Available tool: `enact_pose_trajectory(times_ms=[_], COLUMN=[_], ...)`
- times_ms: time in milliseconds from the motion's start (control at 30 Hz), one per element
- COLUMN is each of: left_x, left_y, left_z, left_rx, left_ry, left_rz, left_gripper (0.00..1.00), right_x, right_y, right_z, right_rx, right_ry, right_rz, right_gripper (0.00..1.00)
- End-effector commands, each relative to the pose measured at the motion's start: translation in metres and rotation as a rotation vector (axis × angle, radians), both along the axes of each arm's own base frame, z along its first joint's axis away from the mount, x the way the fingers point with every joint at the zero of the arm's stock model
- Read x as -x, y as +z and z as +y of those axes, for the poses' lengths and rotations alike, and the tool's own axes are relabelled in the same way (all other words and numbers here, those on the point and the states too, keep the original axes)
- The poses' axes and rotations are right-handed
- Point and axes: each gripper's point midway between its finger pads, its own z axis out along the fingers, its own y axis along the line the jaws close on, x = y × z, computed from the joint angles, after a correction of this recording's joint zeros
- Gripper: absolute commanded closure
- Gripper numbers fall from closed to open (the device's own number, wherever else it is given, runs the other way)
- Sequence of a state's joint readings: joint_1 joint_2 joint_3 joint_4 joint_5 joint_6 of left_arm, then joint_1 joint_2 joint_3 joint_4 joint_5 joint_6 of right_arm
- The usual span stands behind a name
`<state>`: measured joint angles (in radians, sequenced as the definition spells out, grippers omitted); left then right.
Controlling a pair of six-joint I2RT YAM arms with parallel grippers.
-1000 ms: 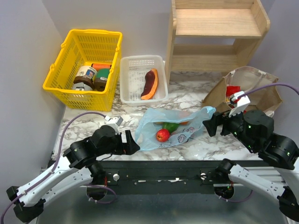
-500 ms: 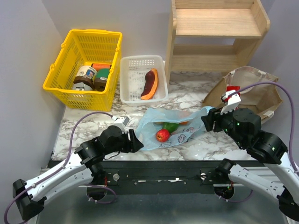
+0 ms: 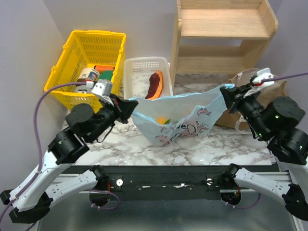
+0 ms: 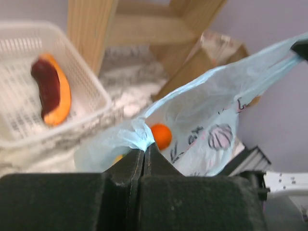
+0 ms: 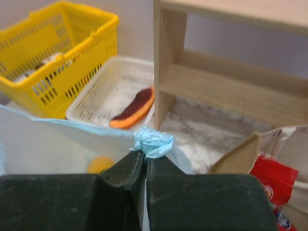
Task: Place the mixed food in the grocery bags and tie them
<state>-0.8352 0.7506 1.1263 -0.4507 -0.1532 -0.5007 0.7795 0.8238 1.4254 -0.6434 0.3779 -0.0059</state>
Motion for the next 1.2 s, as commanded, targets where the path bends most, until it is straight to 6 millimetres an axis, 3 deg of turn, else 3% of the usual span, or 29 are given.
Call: enact_pose_trajectory(times_ms=[0,133,300,400,433,467,533,600,700,800,867,967,1000,1067,1167], left_x=[-0.010,-0.019,-0.045,-0.068,-0.071,-0.074,-0.080,-0.085,-0.093,-0.100,-0.109,-0.115,-0.117,-0.120,-0.122], left_y=[0.023,0.004,-0.038,-0.047,-0.055,-0.047,-0.055,-0.052,-0.056,-0.050,-0.040,-0.033,-0.032,-0.035,-0.038], left_z=[0.015,0.017,0.020,0.024,0.016,0.015,0.011,0.012,0.013,0.014,0.019,0.018,0.019,0.016,0.016], left_rx=[-0.123,-0.167,-0.234,-0.253,-0.272,-0.275,-0.301,-0.332,-0.358,-0.331,-0.303,-0.247,-0.230,-0.193,-0.128], left_ry=[0.040,0.052,0.017,0.007,-0.046,-0.062,-0.102,-0.116,-0.105,-0.102,-0.084,-0.123,-0.142,-0.172,-0.223], left_rz=[-0.097,-0.056,-0.008,-0.004,0.018,0.004,0.037,0.019,0.026,-0.012,-0.048,-0.036,-0.030,-0.007,0.017], left_gripper=[1.00,1.00,1.00,1.00,1.00,1.00,1.00,1.00,1.00,1.00,1.00,1.00,1.00,1.00,1.00], right_x=[0.000,-0.010,-0.031,-0.036,-0.036,-0.036,-0.033,-0.029,-0.022,-0.015,-0.008,0.004,0.009,0.007,0.002], right_y=[0.043,0.016,-0.051,-0.072,-0.072,-0.072,-0.063,-0.054,-0.033,-0.012,0.017,0.043,0.058,0.065,0.056], right_z=[-0.013,-0.003,0.020,0.028,0.029,0.029,0.027,0.025,0.020,0.010,-0.002,-0.004,0.001,0.009,0.058], right_rx=[-0.038,-0.007,0.072,0.103,0.105,0.110,0.105,0.107,0.092,0.108,0.078,0.068,0.038,0.034,0.088], right_ry=[-0.042,-0.041,-0.039,-0.031,-0.026,-0.024,-0.020,-0.006,0.009,0.010,-0.015,0.033,0.077,0.103,0.292], right_rz=[-0.162,-0.119,0.022,0.080,0.085,0.090,0.080,0.060,0.012,-0.039,-0.080,-0.129,-0.180,-0.229,-0.239], right_gripper=[0.90,0.90,0.90,0.87,0.85,0.80,0.60,0.29,0.10,0.05,0.01,0.00,0.00,0.00,0.00])
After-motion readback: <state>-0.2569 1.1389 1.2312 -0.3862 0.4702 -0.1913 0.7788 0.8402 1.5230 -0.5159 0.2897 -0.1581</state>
